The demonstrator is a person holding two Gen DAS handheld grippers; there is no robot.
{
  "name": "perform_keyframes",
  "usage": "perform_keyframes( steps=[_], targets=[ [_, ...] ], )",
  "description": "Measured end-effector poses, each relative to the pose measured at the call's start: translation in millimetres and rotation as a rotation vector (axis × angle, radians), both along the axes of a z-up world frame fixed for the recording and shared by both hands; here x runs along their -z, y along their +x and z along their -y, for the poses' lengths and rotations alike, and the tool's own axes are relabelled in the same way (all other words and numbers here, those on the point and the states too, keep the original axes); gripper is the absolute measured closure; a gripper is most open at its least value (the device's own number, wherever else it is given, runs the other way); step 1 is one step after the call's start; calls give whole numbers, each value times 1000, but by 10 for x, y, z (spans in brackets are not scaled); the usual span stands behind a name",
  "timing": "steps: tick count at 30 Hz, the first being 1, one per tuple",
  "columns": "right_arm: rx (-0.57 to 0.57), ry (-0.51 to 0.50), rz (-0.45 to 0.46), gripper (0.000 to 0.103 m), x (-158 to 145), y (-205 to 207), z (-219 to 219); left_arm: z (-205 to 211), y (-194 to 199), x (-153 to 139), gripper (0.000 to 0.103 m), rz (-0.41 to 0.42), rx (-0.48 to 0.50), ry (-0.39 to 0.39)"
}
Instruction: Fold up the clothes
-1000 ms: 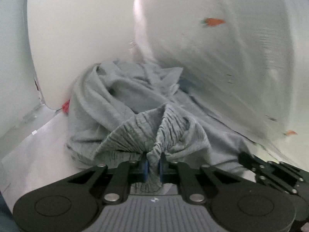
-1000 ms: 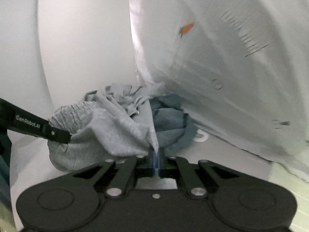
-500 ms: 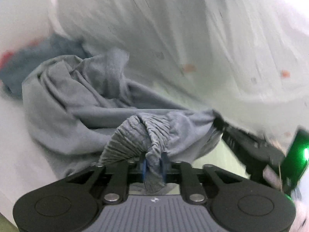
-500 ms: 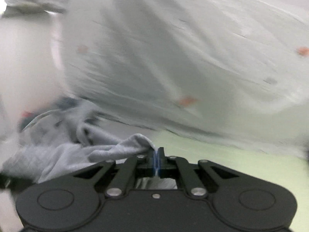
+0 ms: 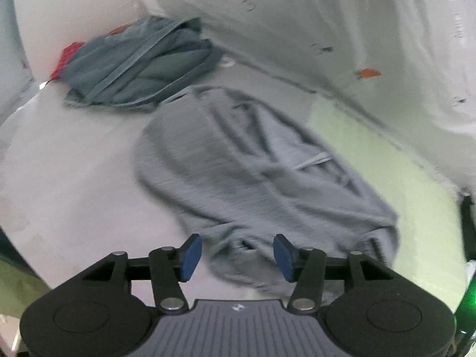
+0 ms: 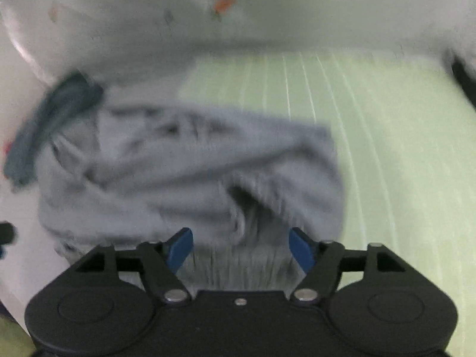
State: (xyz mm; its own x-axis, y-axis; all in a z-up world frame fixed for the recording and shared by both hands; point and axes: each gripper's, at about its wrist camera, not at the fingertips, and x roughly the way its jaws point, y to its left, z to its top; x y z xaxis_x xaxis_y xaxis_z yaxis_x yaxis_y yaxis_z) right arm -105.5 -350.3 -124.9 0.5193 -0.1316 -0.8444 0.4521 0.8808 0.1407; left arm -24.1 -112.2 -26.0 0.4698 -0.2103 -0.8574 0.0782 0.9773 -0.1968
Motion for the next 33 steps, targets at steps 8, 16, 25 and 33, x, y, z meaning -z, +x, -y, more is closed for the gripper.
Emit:
perform_keyframes(
  steps=[8,16,25,33],
  targets=[
    [139,57,-113,17,332,-40,-99,-211,13,197,47,-56,3,62],
    [130,201,39,89,332,-103,256,-16,37,184,47,-53,13,71],
    [296,-57,56,94,331,-281,1672,380,-31,127,47,-24,-24,83],
    [334,-252,57,57,161,-371,2281,535,60,369,42,-95,-113,69]
  ],
)
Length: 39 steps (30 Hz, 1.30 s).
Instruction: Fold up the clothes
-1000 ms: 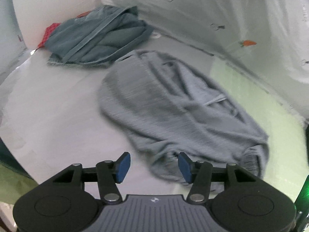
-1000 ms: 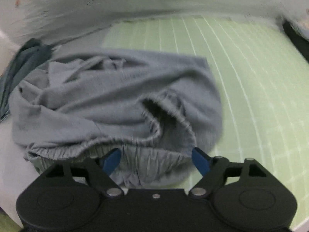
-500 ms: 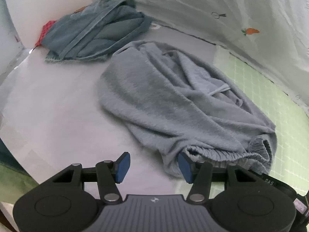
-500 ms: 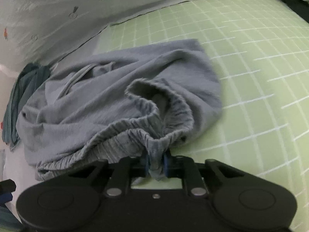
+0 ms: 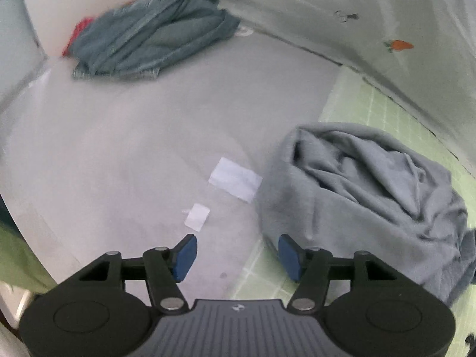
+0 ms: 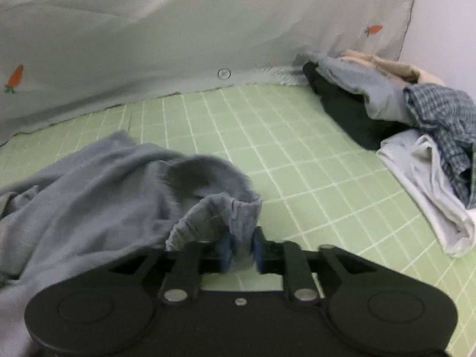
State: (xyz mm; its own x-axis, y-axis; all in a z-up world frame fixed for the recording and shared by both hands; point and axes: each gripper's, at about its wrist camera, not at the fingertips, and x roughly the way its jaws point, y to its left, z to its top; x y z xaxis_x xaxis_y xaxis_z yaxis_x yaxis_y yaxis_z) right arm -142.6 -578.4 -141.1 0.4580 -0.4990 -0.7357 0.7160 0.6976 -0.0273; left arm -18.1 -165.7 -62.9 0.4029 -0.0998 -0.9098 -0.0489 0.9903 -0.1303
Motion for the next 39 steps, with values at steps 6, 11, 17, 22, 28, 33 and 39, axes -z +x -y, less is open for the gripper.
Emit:
perform_keyframes(
  steps=[6,11,17,22,28,33,39],
  targets=[
    [-43,185,86,34,-33,-214,-259,91,213,62,30,-10,-3,-71],
    [-121,303,89,27,17,-177,-425,202,511,162,29,-23,22,-123],
    [-197,333,26,29,121,-37,-609,384,803,276,29,-41,70,-91],
    [-200,336,24,91,166,-53,-570,447,837,316,29,-58,83,-52],
    [-99,135,1,95,-3,-491,-129,391,697,270,29,-47,54,-5],
    [85,107,-50,94,42,-836,379,342,545,224,29,-29,45,-3],
    [149,129,-77,81,174,-891,519,548,662,276,29,-38,105,-52]
  ],
)
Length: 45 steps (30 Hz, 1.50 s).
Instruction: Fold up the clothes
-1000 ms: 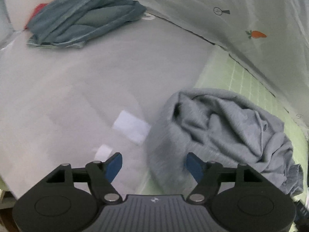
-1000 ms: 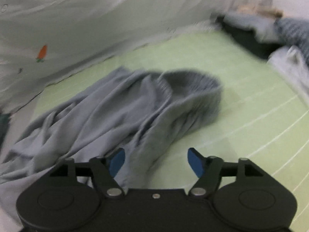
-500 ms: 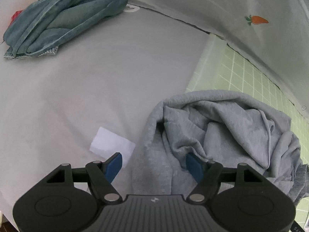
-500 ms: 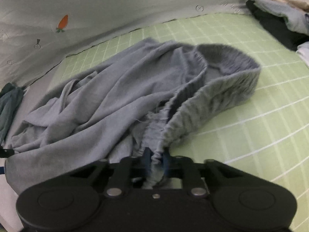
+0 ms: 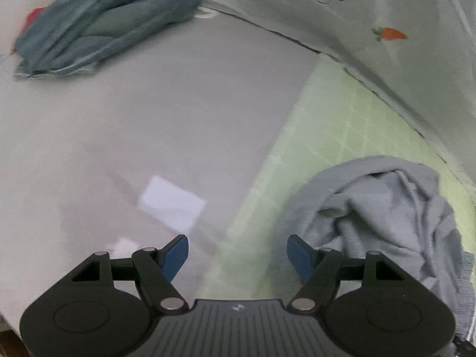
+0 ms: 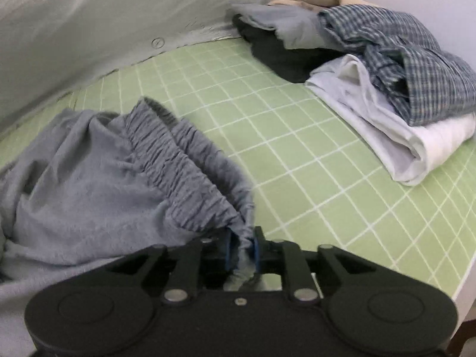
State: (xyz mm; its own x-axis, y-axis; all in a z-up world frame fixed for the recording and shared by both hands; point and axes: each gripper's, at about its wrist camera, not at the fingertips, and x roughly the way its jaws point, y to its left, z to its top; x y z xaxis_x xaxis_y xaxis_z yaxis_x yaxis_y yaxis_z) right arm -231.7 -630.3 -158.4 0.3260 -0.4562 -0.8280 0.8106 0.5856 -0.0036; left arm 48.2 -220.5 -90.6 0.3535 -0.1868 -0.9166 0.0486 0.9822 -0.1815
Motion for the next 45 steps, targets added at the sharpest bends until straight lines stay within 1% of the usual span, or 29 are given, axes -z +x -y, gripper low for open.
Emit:
perform_keyframes(
  steps=[2,4,5,6,7,8,12,14,16,18,21,22,24,26,27,29,31,32,34,37,39,41,42,44,45],
  targets=[
    [17,8,5,77,46,8,3,93,50,22,29,-2,32,-16],
    [29,11,7,74,70,16,10,211,91,63,32,-9,78,-25],
    [35,13,8,73,79,20,14,256,112,83,42,-15,91,-29],
    [41,14,9,73,88,24,18,299,133,104,67,-21,102,-32],
    [44,13,8,73,91,20,15,337,157,123,87,-30,112,-29],
    [45,12,8,73,91,12,9,371,183,128,101,-31,121,-20],
    [63,5,1,73,114,-3,11,459,341,-3,102,41,160,65],
    [74,2,-4,73,121,1,12,475,516,-155,102,99,163,80],
    [72,-6,-16,73,121,24,10,456,753,-316,101,151,143,65],
    [58,-22,-35,72,121,64,-2,402,969,-467,101,190,117,34],
    [40,-43,-58,69,125,110,-15,393,1149,-621,101,218,88,-23],
    [39,-48,-63,67,126,119,-14,403,1175,-657,101,229,85,-33],
    [43,-55,-71,65,129,127,-13,457,1159,-707,101,259,104,-26],
    [41,-58,-77,64,127,137,-13,508,1164,-807,101,278,125,-47],
    [37,-58,-80,63,126,143,-8,533,1164,-895,101,300,132,-66],
    [37,-47,-72,56,127,150,10,559,1123,-1143,101,365,142,-110],
    [43,-32,-58,56,133,151,16,589,1050,-1310,101,408,141,-135],
    [45,-33,-57,55,135,156,10,597,1015,-1291,101,402,132,-124],
    [46,-43,-64,55,140,167,-13,586,958,-1119,101,350,103,-70],
    [42,-44,-67,55,137,169,-22,468,754,-661,102,210,88,55],
    [53,-28,-58,54,131,153,-3,330,565,-397,101,97,107,83],
    [54,-29,-66,50,126,167,0,214,360,-212,101,21,114,106],
    [49,-35,-75,49,122,187,0,168,290,-176,98,7,112,121],
    [38,-43,-89,47,113,233,9,72,199,-155,97,-4,105,133],
    [34,-43,-89,47,105,264,22,44,183,-179,91,8,93,123]
  ],
)
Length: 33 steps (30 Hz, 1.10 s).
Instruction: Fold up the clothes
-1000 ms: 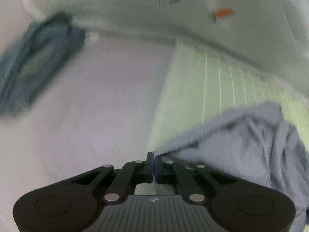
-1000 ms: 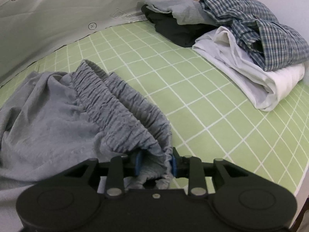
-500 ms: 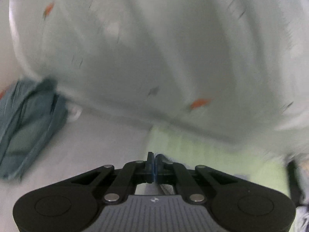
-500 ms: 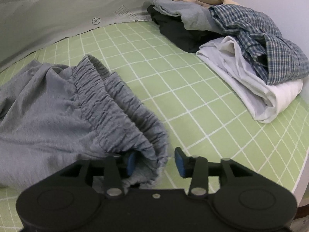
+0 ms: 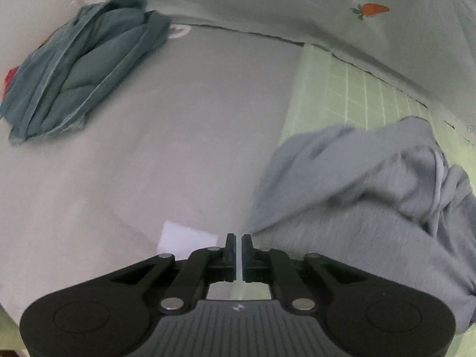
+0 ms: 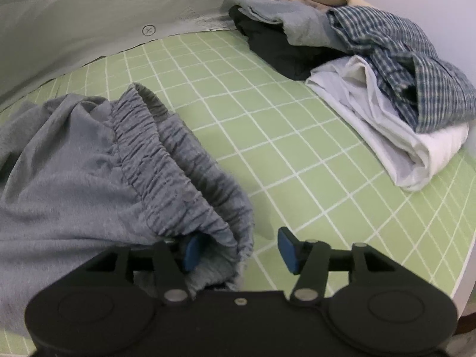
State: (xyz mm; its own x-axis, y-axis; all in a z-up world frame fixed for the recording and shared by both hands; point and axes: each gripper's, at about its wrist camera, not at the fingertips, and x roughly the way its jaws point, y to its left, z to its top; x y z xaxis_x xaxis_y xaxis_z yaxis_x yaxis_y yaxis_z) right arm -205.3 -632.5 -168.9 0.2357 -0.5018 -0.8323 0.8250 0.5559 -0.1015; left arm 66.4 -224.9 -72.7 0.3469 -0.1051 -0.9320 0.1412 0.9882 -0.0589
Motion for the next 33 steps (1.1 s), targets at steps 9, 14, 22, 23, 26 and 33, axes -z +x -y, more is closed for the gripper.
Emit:
perform_keyframes(
  steps=[9,14,22,23,26,33],
  targets=[
    [-47,-35,27,33,-137,346,89,312,467,-379,48,180,78,-116],
    [-52,-70,80,14,-267,495,130,911,966,-361,32,168,253,-132],
    [18,-5,118,5,-88,714,370,1930,1418,212,25,78,589,-34],
    [25,4,123,4,-74,728,391,1968,1458,276,25,58,585,-48],
    [34,17,128,4,-44,762,416,2059,1584,434,25,-34,577,-131],
    [29,10,118,3,-53,810,401,2439,1639,628,33,-76,591,-148]
  ],
)
